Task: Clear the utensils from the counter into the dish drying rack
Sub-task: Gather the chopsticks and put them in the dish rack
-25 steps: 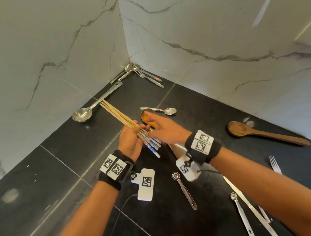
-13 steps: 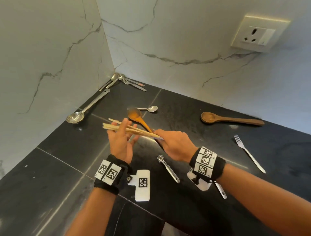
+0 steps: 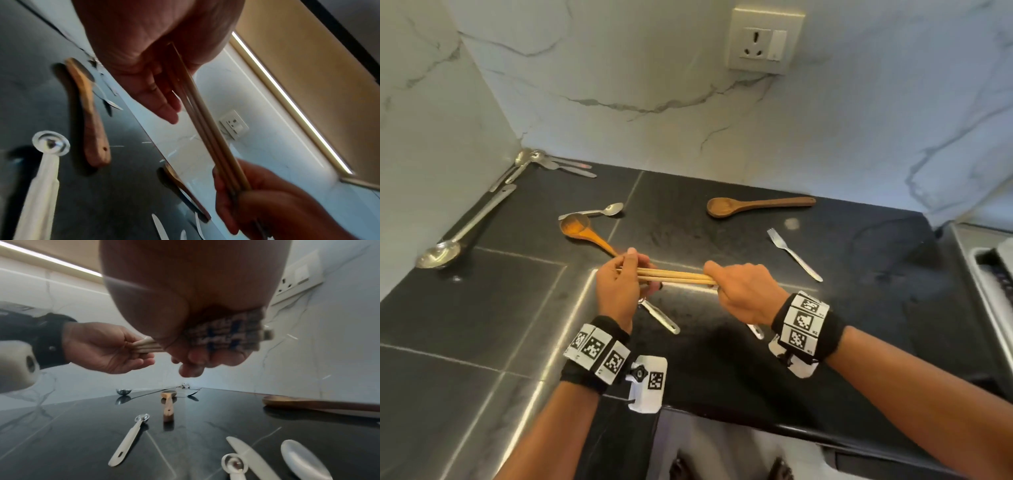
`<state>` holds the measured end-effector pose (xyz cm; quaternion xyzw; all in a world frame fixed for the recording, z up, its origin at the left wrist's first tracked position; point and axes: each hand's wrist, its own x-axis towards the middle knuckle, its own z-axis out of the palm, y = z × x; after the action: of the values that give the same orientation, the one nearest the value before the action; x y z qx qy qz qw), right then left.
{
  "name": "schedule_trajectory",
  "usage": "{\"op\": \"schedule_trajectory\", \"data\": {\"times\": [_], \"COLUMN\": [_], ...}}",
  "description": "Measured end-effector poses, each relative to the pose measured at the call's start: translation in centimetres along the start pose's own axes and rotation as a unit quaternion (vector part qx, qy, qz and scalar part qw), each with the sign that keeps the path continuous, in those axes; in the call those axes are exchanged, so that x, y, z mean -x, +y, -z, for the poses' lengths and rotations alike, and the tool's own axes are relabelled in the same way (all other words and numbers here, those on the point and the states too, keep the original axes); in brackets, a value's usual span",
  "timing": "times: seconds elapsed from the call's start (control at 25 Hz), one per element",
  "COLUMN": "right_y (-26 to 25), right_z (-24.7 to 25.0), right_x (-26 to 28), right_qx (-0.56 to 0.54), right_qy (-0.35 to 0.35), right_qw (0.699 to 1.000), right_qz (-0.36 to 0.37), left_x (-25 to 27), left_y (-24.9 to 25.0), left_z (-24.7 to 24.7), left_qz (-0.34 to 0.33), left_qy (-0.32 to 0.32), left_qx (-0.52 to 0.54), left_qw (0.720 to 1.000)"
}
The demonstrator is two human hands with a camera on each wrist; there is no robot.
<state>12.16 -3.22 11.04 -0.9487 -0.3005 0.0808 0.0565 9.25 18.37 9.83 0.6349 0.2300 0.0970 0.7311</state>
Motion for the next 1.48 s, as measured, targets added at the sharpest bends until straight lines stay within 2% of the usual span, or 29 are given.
{"op": "schedule_trajectory", "data": {"times": [0.2, 0.32, 0.52, 0.68, 0.84, 0.92, 1.0, 1.08, 1.16, 1.24, 1.32, 1.4, 1.48], "right_y": [6.3, 10.3, 21.0, 30.5, 41.2, 45.7, 48.9, 51.7, 54.1, 55.7, 56.6, 57.3, 57.6], "right_z": [5.5, 10.5, 19.9, 25.4, 26.4, 25.9, 25.2, 24.7, 24.0, 23.3, 22.4, 21.5, 20.7], "right_x": [5.9, 10.0, 20.4, 30.7, 41.8, 46.6, 50.5, 54.9, 58.2, 59.8, 59.7, 58.8, 57.3], "right_qx": [-0.015, 0.043, 0.183, 0.217, 0.187, 0.157, 0.118, 0.075, 0.035, 0.003, -0.006, 0.000, 0.009], "right_qy": [0.044, 0.062, 0.060, 0.040, 0.031, 0.025, 0.020, 0.008, -0.037, -0.084, -0.128, -0.186, -0.229], "right_qw": [0.998, 0.994, 0.980, 0.975, 0.977, 0.977, 0.976, 0.970, 0.960, 0.954, 0.948, 0.937, 0.926], "right_qz": [0.033, 0.074, 0.042, -0.003, -0.097, -0.144, -0.182, -0.231, -0.275, -0.288, -0.291, -0.294, -0.299], "left_x": [3.5, 6.0, 14.1, 22.0, 30.1, 33.3, 35.1, 37.0, 38.4, 39.4, 39.8, 40.0, 40.1], "left_y": [1.4, 3.1, 6.1, 7.1, 5.8, 4.7, 3.6, 2.8, 1.9, 0.7, -0.4, -0.9, -1.1], "left_z": [-7.4, -13.0, -27.9, -40.1, -51.2, -55.4, -57.6, -59.5, -60.4, -60.9, -60.8, -60.8, -60.8], "left_qz": [-0.090, -0.128, -0.177, -0.184, -0.200, -0.225, -0.299, -0.409, -0.456, -0.452, -0.468, -0.490, -0.495], "left_qy": [-0.069, -0.097, -0.137, -0.245, -0.368, -0.404, -0.389, -0.364, -0.394, -0.440, -0.440, -0.415, -0.397], "left_qx": [-0.133, -0.104, -0.028, 0.017, -0.051, -0.110, -0.201, -0.269, -0.307, -0.351, -0.391, -0.409, -0.412], "left_qw": [0.985, 0.982, 0.974, 0.952, 0.907, 0.880, 0.848, 0.792, 0.737, 0.692, 0.659, 0.648, 0.654]}}
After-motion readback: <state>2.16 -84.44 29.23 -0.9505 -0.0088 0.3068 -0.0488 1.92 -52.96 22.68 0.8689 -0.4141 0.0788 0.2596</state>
